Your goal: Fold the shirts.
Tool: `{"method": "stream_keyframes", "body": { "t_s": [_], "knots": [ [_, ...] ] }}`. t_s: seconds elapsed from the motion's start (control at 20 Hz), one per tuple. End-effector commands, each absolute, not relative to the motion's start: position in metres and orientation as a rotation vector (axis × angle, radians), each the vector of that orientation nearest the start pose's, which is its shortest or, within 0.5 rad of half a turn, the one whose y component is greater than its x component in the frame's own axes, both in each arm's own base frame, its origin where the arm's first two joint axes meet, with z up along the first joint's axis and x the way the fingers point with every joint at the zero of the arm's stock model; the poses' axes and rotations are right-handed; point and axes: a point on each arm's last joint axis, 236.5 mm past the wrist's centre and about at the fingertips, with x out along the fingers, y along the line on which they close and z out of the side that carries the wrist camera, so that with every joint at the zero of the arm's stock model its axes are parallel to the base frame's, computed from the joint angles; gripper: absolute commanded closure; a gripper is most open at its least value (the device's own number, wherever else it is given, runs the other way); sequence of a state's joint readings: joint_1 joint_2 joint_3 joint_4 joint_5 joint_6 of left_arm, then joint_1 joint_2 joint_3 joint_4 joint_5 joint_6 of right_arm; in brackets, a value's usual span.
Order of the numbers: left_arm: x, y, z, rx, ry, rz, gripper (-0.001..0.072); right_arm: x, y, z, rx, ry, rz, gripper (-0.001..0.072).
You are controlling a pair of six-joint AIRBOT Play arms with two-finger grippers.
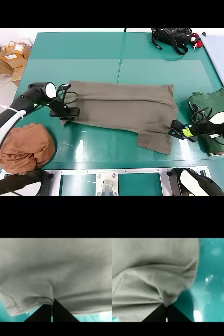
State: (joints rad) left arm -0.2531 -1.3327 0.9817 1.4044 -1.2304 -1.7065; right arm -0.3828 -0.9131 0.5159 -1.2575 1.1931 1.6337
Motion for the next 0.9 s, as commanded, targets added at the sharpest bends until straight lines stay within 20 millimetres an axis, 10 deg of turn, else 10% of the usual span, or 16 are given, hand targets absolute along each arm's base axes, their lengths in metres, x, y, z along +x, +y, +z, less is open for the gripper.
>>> {"method": "stream_keyframes", "body": {
  "t_s": [0.0, 0.3, 0.65, 0.7, 0.75, 0.85],
  "knots": [
    [0.271, -0.099, -0.06, 0.025, 1.691, -0.176, 0.0687, 0.205, -0.017, -0.049, 0.625, 1.447, -0.226, 0.0694],
    [0.345, -0.122, -0.027, 0.014, 1.467, -0.248, 0.0686, 0.309, -0.013, 0.017, 0.716, 1.197, -0.073, 0.0694],
    [0.455, -0.156, -0.043, 0.024, 1.362, -0.311, 0.0684, 0.413, -0.035, -0.022, 0.826, 1.164, -0.031, 0.0693],
    [0.47, -0.159, -0.047, 0.021, 1.336, -0.31, 0.059, 0.423, -0.037, -0.034, 0.842, 1.176, -0.035, 0.0693],
    [0.485, -0.162, -0.047, 0.019, 1.295, -0.308, 0.0269, 0.431, -0.042, -0.046, 0.849, 1.185, -0.047, 0.0693],
    [0.52, -0.152, -0.032, 0.056, 1.161, -0.269, 0.0145, 0.445, -0.05, -0.06, 0.856, 1.185, -0.063, 0.065]
  ]
}}
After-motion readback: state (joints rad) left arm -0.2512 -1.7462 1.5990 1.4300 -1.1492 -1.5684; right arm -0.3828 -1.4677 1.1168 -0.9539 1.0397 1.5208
